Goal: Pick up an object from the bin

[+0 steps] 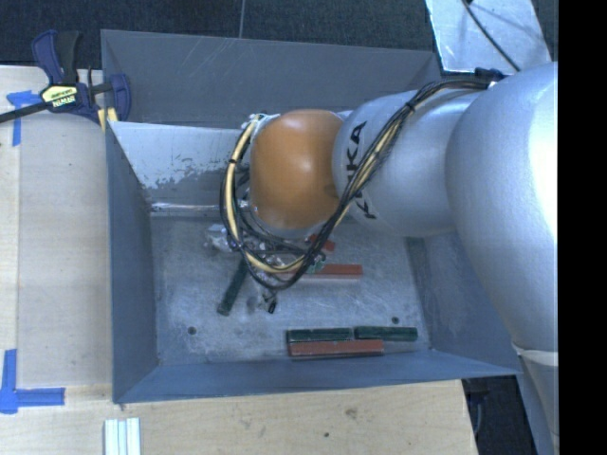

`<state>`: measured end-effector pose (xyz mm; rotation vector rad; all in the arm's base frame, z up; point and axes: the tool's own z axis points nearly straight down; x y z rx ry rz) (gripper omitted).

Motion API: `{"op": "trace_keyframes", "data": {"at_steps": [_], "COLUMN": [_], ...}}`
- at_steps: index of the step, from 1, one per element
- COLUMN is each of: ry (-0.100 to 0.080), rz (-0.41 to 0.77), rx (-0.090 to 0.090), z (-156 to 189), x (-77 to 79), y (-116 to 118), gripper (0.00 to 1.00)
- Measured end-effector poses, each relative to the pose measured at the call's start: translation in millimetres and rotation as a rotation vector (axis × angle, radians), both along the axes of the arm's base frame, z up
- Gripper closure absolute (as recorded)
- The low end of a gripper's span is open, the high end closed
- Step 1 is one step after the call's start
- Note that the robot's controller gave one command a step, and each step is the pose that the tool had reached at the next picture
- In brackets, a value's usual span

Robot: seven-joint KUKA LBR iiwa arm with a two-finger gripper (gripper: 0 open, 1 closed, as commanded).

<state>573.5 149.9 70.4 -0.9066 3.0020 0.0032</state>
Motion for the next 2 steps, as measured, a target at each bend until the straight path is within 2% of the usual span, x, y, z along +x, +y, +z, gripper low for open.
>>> {"op": "trace_keyframes", "data": {"at_steps": [1,2], "ry": [-0.001,-0.006], "rz": [-0.005,0.238], "rx": [0.0,-0.003], "z": [0.7,144.9], "x": [0.8,-21.3], "y": [-1.3,-21.1], "gripper": [1.0,1.0]}}
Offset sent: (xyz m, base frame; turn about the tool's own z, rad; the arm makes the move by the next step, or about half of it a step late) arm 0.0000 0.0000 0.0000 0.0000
